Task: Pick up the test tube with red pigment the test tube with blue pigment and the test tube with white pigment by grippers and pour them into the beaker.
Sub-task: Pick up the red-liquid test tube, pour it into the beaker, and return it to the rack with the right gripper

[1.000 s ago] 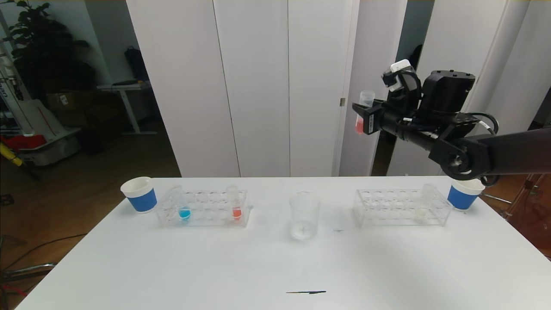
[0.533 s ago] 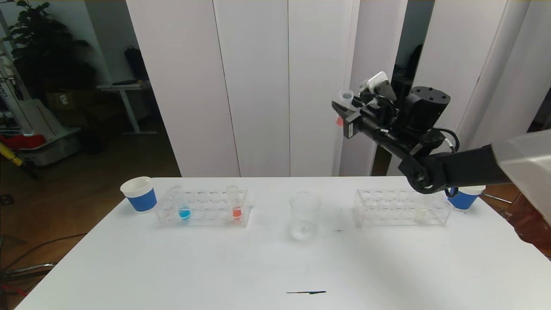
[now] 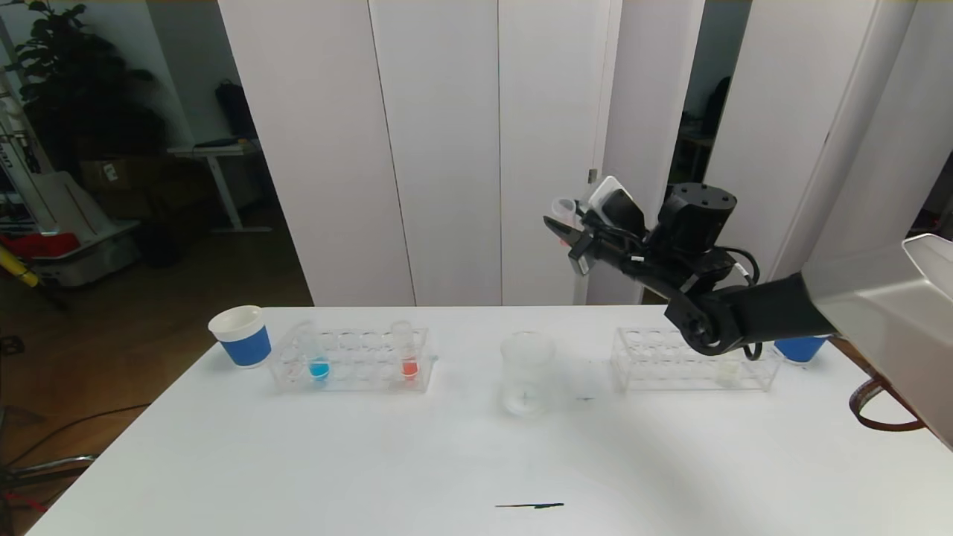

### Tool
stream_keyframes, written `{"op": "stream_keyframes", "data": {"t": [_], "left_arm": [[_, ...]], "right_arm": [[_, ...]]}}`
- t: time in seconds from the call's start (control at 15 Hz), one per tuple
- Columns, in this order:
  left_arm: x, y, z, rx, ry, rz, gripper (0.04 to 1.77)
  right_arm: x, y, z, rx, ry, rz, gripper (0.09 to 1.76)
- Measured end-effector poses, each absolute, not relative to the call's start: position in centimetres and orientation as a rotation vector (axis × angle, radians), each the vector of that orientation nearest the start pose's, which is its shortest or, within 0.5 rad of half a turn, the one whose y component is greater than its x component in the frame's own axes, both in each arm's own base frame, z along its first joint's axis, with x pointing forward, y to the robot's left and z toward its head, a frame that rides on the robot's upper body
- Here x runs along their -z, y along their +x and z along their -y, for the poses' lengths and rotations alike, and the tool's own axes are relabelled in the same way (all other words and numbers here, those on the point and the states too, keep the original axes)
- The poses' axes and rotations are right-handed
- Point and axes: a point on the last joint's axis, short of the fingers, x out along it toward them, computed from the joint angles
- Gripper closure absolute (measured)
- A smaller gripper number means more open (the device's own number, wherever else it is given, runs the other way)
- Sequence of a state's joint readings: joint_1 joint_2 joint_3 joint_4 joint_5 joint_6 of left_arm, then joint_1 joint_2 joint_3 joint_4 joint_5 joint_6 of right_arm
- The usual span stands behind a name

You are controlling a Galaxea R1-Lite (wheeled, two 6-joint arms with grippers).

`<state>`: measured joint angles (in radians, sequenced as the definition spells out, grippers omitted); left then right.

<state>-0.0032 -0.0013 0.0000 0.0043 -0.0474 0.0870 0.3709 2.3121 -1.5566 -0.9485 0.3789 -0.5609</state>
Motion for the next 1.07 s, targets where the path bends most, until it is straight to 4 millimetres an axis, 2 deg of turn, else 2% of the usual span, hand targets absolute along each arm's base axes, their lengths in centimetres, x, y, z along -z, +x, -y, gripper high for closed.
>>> {"op": "stream_keyframes", "data": {"t": [0.13, 0.8, 1.07], "left_arm": [[-7.5, -2.3, 0.1, 0.051, 0.087, -0.001, 0.06], [-7.5, -2.3, 0.1, 0.05, 0.087, -0.001, 0.06], [-7.5, -2.3, 0.1, 0.051, 0.087, -0.001, 0.06]], "right_arm": [[-17.3, 44.4, -18.5, -0.737, -0.572, 0.434, 1.27], [-15.7, 43.8, -19.0, -0.828, -0.802, 0.544, 1.27], [-15.6, 44.0, -18.4, -0.865, -0.923, 0.643, 1.27]]}}
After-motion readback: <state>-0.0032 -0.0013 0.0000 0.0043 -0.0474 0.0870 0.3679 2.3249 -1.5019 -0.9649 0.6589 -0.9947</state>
